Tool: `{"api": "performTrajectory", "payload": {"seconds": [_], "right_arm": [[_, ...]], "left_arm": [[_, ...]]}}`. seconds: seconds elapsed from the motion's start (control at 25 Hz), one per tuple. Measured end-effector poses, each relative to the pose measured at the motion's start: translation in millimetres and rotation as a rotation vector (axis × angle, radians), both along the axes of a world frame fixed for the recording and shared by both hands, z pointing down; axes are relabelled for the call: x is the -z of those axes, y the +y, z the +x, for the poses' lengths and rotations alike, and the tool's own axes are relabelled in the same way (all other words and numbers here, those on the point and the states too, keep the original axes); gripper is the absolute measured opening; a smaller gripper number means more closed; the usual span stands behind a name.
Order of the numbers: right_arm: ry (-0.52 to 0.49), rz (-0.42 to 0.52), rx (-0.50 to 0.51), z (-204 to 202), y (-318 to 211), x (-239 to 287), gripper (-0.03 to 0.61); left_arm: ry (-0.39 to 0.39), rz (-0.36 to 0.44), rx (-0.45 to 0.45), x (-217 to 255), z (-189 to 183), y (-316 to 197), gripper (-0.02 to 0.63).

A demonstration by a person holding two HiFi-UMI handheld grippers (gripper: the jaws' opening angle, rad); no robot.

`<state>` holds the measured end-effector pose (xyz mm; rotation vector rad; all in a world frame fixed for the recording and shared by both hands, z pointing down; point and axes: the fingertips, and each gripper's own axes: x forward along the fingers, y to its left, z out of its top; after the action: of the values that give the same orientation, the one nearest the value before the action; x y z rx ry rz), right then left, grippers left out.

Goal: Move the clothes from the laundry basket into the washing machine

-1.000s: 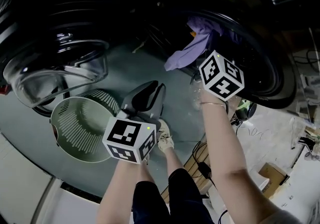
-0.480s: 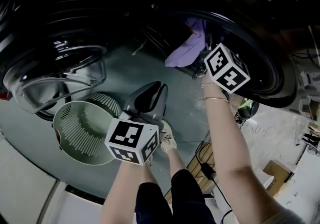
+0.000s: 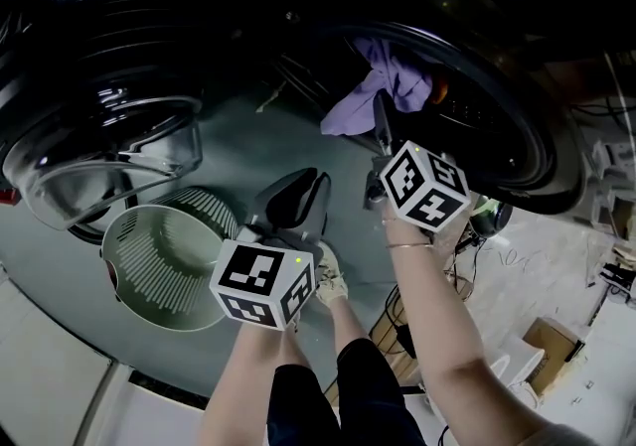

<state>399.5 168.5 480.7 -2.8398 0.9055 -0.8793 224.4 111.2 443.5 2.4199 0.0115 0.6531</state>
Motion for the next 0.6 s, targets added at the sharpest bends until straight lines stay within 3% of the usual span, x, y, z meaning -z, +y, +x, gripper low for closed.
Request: {"api": "performTrajectory", "payload": {"seconds": [0.32,0.6], "right_arm": [[-0.197,-0.083,-0.004,-49.8,12.3,-79.8,0.382],[-0.251,-0.083,-0.006,-46.0,-3.4,-100.7,0.282]], "left_arm": [[-0.018,-0.021,0.004,-15.7,-3.7,3.8,0.061],[-0.013,-0.029,0.012,-23.3,-3.5,1.5,0.061]]}}
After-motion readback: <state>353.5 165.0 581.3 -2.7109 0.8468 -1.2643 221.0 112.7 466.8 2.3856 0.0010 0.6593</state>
